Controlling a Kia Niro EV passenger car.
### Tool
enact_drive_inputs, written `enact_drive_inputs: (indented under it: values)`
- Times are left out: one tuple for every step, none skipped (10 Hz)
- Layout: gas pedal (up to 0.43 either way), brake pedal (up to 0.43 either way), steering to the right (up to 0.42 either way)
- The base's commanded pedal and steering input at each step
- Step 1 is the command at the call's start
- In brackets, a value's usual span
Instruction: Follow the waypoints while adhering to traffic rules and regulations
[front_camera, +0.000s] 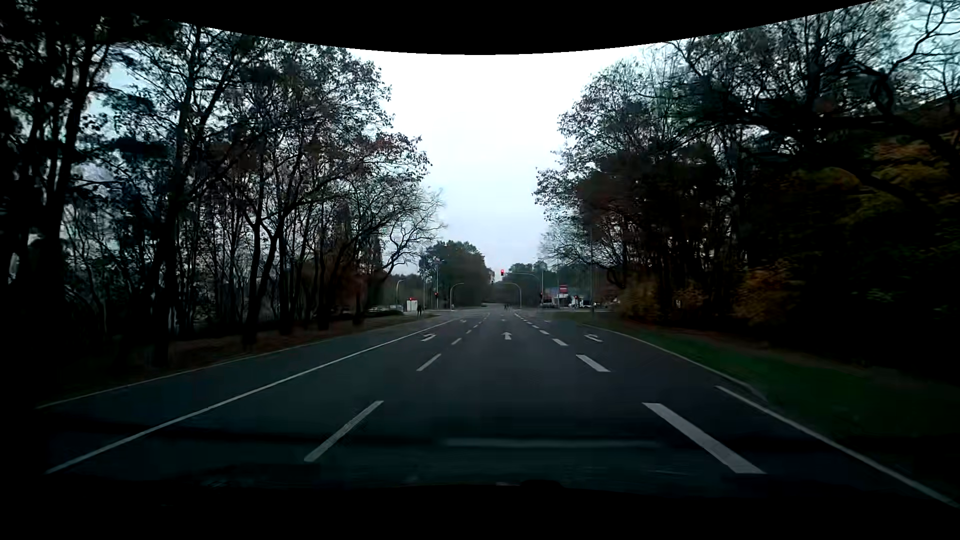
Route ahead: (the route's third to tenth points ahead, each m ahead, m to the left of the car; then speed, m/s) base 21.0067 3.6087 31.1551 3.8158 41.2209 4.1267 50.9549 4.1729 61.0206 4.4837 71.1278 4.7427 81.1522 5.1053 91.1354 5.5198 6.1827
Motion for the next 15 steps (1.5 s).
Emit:
enact_drive_inputs:
  values:
    - [0.020,0.000,0.003]
    - [0.020,0.000,0.003]
    - [0.020,0.000,0.003]
    - [0.020,0.000,0.002]
    - [0.020,0.000,0.000]
    - [0.028,0.000,0.000]
    - [0.039,0.000,-0.001]
    - [0.047,0.000,-0.001]
    - [0.047,0.000,-0.001]
    - [0.047,0.000,-0.001]
    - [0.047,0.000,-0.001]
    - [0.047,0.000,-0.001]
    - [0.047,0.000,-0.001]
    - [0.047,0.000,-0.001]
    - [0.059,0.000,-0.001]
